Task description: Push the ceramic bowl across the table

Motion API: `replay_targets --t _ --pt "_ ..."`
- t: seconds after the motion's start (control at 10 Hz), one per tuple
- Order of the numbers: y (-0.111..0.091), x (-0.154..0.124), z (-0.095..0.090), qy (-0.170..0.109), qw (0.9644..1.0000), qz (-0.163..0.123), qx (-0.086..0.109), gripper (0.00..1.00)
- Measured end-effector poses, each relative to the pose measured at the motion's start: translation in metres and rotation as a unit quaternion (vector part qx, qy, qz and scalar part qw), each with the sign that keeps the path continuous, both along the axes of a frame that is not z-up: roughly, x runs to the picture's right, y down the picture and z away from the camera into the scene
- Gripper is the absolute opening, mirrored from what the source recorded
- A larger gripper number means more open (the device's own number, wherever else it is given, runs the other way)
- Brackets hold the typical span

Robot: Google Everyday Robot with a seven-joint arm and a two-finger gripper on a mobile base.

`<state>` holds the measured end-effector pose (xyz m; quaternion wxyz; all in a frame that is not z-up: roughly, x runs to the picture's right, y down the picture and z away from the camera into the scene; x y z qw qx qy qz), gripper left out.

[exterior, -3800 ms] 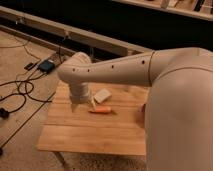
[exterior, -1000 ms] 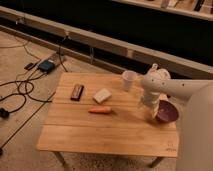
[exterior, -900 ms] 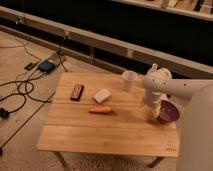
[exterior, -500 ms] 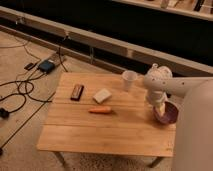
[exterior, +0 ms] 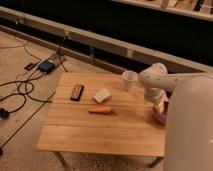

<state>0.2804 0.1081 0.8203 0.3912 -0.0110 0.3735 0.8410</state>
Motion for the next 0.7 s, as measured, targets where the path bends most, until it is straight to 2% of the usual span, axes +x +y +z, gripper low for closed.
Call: replay_targets --t 0.4,0.7 --pt "0.011 0.006 -0.002 0.014 0.9992 0.003 -0.036 0.65" --pt "0.018 0.015 -0.005 0.025 0.9981 0.011 -0.056 0.65"
